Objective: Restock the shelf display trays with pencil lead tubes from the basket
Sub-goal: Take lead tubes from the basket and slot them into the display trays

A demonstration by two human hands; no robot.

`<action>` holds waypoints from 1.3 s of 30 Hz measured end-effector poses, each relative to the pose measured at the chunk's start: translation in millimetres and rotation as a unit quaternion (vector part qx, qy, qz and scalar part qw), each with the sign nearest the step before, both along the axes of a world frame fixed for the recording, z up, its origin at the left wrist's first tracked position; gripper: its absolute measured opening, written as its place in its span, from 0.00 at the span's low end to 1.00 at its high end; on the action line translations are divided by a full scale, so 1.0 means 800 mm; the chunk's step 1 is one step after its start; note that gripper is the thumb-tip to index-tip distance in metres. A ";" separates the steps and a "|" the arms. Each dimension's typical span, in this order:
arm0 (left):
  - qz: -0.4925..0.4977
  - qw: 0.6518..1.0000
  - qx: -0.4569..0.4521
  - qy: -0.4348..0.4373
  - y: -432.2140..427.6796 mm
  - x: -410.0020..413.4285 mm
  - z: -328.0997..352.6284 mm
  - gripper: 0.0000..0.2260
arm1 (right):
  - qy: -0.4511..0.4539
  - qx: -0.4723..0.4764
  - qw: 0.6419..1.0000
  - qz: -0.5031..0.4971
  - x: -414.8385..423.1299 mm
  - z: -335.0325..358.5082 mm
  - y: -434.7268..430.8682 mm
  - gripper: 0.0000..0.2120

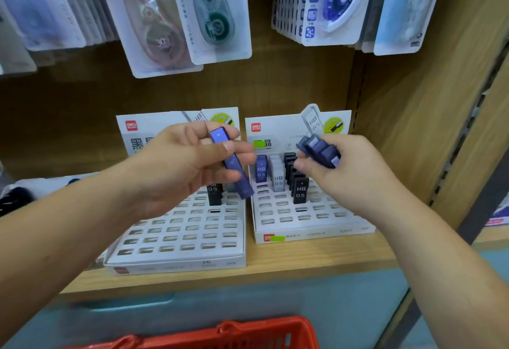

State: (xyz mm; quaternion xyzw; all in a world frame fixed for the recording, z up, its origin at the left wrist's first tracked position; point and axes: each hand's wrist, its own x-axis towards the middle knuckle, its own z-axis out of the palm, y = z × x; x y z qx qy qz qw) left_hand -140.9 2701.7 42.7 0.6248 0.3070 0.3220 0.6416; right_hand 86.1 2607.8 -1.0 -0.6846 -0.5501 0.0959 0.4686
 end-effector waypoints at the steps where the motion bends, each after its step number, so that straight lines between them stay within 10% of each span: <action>1: 0.016 1.000 0.007 0.004 0.003 -0.006 0.003 0.11 | 0.049 0.016 0.999 0.011 -0.009 0.006 0.002 0.09; 10: 0.127 0.967 0.175 0.133 0.026 -0.058 -0.001 0.08 | 0.325 -0.063 0.932 0.147 -0.091 0.025 0.032 0.18; 26: 0.213 0.896 0.366 0.134 0.066 -0.067 -0.028 0.07 | 0.323 -0.154 0.915 0.188 -0.100 0.021 0.033 0.10; 39: 0.117 0.919 0.351 0.135 0.079 -0.065 -0.050 0.06 | 0.389 -0.104 0.905 0.140 -0.090 0.005 0.043 0.08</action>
